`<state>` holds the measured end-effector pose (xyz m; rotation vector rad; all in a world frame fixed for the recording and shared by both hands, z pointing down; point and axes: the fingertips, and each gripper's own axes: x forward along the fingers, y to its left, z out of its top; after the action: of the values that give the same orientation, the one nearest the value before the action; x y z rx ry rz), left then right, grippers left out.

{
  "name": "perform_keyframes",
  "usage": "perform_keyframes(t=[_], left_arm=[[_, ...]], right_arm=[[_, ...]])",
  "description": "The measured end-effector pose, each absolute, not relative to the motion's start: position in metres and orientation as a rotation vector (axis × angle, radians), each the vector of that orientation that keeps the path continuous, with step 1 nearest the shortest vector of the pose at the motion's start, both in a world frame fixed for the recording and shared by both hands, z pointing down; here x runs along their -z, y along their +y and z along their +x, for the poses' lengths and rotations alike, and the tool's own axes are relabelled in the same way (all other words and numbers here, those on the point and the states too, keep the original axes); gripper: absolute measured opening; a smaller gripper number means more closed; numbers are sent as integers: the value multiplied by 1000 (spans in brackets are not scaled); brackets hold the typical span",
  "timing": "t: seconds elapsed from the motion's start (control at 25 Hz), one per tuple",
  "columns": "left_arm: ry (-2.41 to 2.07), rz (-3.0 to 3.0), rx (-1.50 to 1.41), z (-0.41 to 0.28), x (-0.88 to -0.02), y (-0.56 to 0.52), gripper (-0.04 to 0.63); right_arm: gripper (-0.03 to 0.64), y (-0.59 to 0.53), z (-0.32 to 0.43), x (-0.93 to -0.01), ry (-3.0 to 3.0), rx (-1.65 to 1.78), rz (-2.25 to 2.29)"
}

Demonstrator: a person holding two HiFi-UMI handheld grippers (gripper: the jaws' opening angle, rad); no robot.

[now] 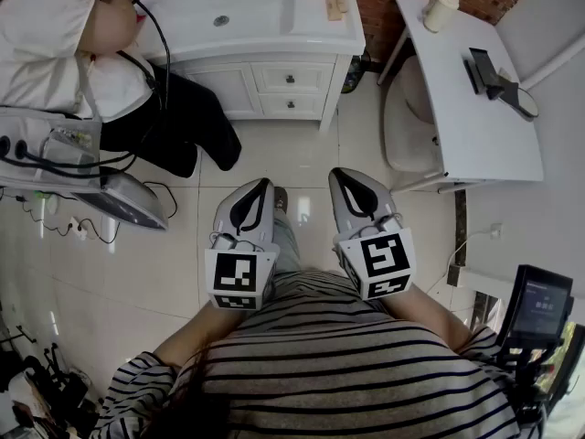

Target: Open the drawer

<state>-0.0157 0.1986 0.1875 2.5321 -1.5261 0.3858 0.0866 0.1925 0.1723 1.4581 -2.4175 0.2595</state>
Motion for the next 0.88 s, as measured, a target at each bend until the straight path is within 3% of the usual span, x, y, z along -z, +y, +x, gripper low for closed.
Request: perform_keyframes(t=[0.36,0.88], left_arm=[[-1304,2591,-512,-32,-218,31,15],[-1387,2441,-474,-43,-407,-86,15]], right_arm=[[2,4,52,-237,-2299,-379,1517],[3,-177,43,-477,-2172,-199,1394]])
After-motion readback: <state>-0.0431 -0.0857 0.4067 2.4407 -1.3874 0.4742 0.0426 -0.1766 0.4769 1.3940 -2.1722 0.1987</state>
